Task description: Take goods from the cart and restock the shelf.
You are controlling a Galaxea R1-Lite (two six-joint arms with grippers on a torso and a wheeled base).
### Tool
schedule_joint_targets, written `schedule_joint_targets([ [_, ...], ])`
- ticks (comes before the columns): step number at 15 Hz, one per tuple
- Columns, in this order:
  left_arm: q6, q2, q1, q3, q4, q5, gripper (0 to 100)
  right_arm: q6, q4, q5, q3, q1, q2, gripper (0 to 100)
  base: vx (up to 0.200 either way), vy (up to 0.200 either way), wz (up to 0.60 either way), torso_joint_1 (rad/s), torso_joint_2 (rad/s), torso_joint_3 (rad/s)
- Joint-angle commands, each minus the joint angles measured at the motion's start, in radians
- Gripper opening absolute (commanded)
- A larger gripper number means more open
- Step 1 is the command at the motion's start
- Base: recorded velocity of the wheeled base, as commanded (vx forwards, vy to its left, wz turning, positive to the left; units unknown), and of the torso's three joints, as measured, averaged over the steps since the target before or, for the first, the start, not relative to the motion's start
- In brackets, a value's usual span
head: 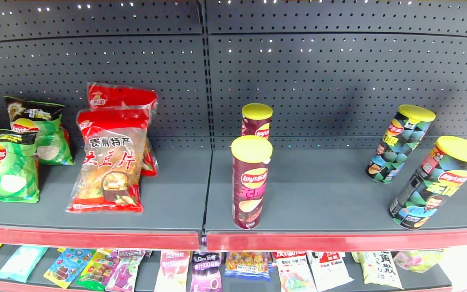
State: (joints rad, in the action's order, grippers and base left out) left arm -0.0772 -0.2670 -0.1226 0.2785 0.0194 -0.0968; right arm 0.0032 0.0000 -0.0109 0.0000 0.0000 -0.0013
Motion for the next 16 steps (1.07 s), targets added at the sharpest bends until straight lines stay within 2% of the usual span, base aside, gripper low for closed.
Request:
schedule_joint_targets([
  [1, -0.067, -0.488, -0.031, 0.398, -0.018, -0.077, 100, 0.0, 0.0, 0.0, 0.0, 0.0, 0.001, 100, 0.0, 0.0, 0.0, 0.0, 0.0, 0.0],
  [2, -0.067, -0.612, -0.031, 0.398, -0.002, -0.116, 100, 0.0, 0.0, 0.0, 0.0, 0.002, 0.001, 100, 0.0, 0.0, 0.0, 0.0, 0.0, 0.0],
  [5, -0.058, -0.778, -0.071, 0.393, 0.051, -0.158, 100, 0.0, 0.0, 0.0, 0.0, 0.0, 0.001, 100, 0.0, 0.0, 0.0, 0.0, 0.0, 0.0],
  [7, 0.004, -0.923, -0.144, 0.387, 0.05, -0.142, 100, 0.0, 0.0, 0.0, 0.0, 0.002, 0.001, 100, 0.0, 0.0, 0.0, 0.0, 0.0, 0.0],
  [8, 0.007, -0.969, -0.161, 0.39, 0.05, -0.123, 100, 0.0, 0.0, 0.0, 0.0, 0.002, 0.001, 100, 0.0, 0.0, 0.0, 0.0, 0.0, 0.0],
  [10, 0.001, -1.074, -0.238, 0.398, 0.051, -0.066, 100, 0.0, 0.0, 0.0, 0.0, 0.0, 0.001, 100, 0.0, 0.0, 0.0, 0.0, 0.0, 0.0],
  [13, -0.003, -1.232, -0.247, 0.452, 0.074, -0.06, 100, 0.0, 0.0, 0.0, 0.0, 0.0, 0.001, 100, 0.0, 0.0, 0.0, 0.0, 0.0, 0.0],
  [16, -0.003, -1.339, -0.282, 0.511, 0.086, -0.058, 100, 0.0, 0.0, 0.0, 0.0, 0.0, 0.001, 100, 0.0, 0.0, 0.0, 0.0, 0.0, 0.0],
])
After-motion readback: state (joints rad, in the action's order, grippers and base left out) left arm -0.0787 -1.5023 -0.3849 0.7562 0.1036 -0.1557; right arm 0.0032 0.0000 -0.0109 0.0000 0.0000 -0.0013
